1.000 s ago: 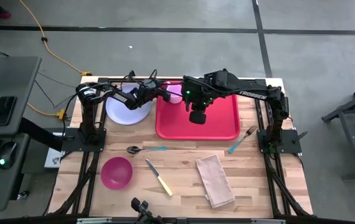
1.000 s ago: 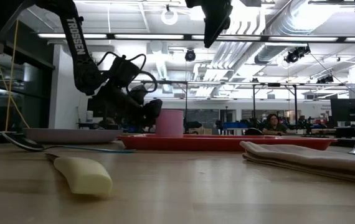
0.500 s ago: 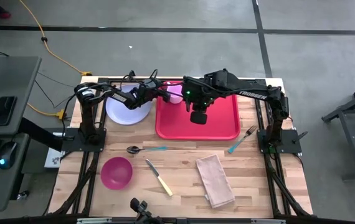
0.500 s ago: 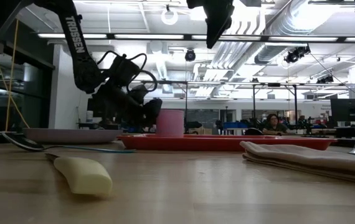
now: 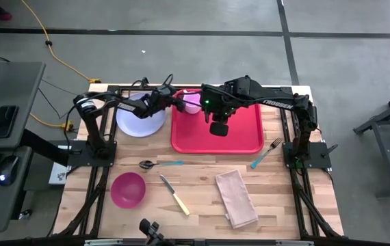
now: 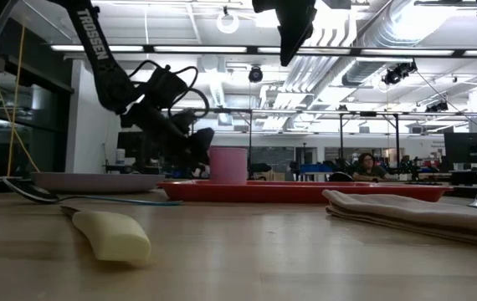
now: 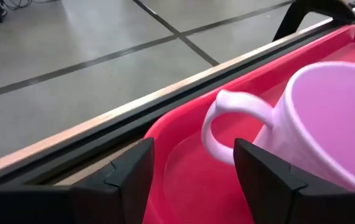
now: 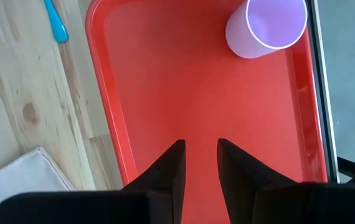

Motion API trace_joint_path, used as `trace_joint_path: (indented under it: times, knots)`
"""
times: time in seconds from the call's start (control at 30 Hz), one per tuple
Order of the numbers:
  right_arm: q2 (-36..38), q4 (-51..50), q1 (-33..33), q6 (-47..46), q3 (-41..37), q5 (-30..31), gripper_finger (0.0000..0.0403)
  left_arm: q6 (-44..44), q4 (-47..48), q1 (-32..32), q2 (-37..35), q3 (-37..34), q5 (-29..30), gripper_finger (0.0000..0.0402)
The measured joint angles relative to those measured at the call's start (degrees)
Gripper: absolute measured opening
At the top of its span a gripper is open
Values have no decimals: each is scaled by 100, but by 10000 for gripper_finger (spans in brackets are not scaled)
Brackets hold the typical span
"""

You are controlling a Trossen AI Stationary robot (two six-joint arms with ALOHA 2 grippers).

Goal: Set up tray
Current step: Put the pink mug on the red tray, then put the purple plate under the pink mug on the red tray

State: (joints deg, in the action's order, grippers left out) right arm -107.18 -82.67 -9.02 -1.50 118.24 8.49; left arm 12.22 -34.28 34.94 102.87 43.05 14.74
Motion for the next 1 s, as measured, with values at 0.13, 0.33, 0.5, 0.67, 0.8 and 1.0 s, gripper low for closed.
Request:
trace_joint_path:
  times: [0.13,0.33,0.5,0.67,0.8,1.0]
  knots:
    - [0,-59,2,0,-1,0,71,-2,140,0,-193,0,0,248]
    - [0,-96,2,2,-2,-2,71,-79,435,-2,-581,0,-2,248]
    - [0,-94,-7,51,0,181,71,-172,921,-4,-1039,0,-4,248]
    - [0,-90,-11,194,-1,338,71,-203,1312,-4,-1527,-2,-20,248]
    - [0,-103,-50,292,-1,443,71,-349,1654,-7,-1939,-4,-103,248]
    - [0,-334,-219,237,-1,544,71,-360,2199,-7,-2553,-2,-328,248]
